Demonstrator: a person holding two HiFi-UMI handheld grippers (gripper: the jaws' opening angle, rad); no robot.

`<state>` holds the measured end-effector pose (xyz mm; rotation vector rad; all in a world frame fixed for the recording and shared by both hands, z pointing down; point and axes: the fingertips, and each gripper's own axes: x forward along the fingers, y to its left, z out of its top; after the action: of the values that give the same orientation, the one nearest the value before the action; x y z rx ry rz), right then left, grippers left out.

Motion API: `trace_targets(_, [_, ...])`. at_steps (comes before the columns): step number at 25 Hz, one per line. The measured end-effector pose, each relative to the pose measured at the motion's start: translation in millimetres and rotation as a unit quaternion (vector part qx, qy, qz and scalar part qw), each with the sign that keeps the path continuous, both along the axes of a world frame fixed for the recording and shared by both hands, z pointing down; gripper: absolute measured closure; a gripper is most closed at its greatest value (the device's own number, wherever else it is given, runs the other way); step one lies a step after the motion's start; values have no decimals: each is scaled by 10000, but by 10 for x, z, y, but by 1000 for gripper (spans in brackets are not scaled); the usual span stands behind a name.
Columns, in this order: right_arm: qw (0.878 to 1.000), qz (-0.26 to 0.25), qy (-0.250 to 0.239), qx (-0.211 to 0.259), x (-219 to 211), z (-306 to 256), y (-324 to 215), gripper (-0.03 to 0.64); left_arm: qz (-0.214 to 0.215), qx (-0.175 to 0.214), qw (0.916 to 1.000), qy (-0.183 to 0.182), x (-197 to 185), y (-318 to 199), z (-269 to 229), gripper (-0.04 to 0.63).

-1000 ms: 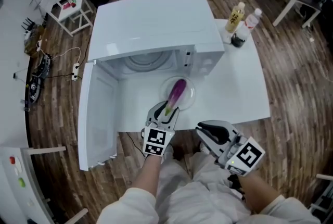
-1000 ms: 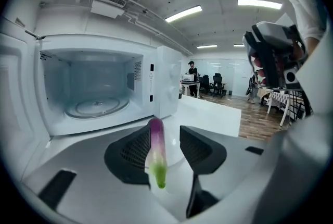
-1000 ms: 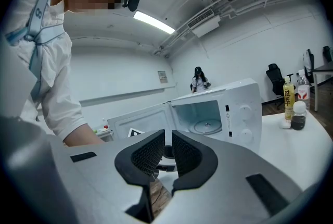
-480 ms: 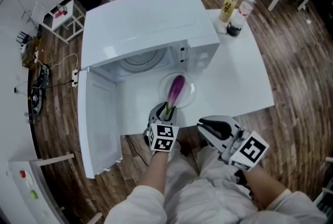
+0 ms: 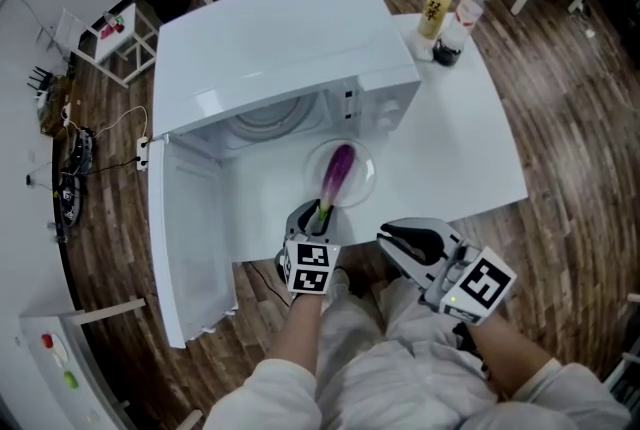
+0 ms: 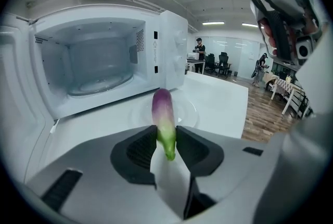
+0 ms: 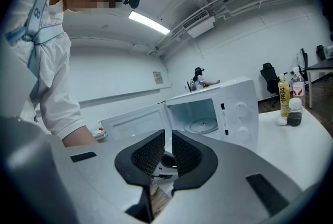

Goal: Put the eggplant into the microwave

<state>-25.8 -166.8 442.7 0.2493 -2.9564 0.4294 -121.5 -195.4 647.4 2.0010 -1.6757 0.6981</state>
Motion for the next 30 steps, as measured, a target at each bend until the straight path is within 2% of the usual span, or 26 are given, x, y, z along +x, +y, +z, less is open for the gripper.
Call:
trace_targets(10, [10000, -10, 67, -44, -101, 12, -5, 572, 4, 589, 9979, 277, -96, 29, -256, 480])
trace_targets(21, [9999, -65, 23, 114, -297, -44, 17, 572, -404, 1120, 9923, 345, -537, -20, -671, 480])
trace_targets(30, [9991, 222, -300, 195, -460, -131, -43, 572, -319, 941, 9950, -89, -977, -211, -839, 480])
